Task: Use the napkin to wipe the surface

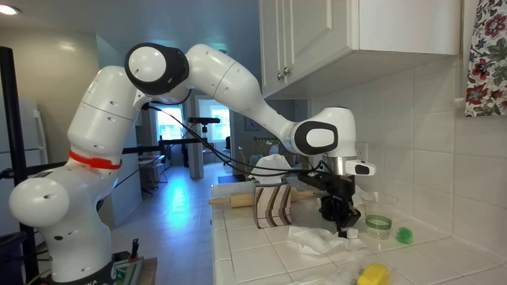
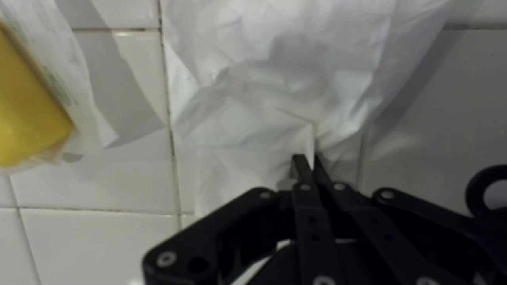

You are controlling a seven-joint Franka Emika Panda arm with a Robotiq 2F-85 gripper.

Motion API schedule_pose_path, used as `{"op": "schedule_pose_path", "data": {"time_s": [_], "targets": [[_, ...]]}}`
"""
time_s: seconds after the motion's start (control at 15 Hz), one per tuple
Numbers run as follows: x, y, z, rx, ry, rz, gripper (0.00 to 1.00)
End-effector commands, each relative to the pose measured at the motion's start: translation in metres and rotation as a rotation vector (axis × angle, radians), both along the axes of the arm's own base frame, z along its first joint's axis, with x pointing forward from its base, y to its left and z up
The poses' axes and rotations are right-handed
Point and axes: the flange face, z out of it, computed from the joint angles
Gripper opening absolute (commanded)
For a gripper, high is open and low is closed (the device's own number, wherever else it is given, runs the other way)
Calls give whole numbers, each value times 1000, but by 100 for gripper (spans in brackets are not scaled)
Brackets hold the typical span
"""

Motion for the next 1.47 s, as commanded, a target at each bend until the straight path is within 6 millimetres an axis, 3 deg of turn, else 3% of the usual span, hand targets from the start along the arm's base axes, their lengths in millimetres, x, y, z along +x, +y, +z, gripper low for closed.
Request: {"op": "schedule_pose_path", "data": {"time_s": [0.0, 0.2, 0.27, 0.47, 0.73, 1.07, 1.4], "targets": [[6, 1, -6, -11, 19, 1, 0], [4, 0, -3, 1, 17, -13, 4], [1, 3, 1, -2, 11, -3, 27], [-9, 17, 19, -10, -17, -16, 37], [-23, 33, 44, -54, -55, -56, 66], [-45, 31, 69, -41, -65, -194, 99], [-69, 33, 87, -30, -53, -191, 100]]}}
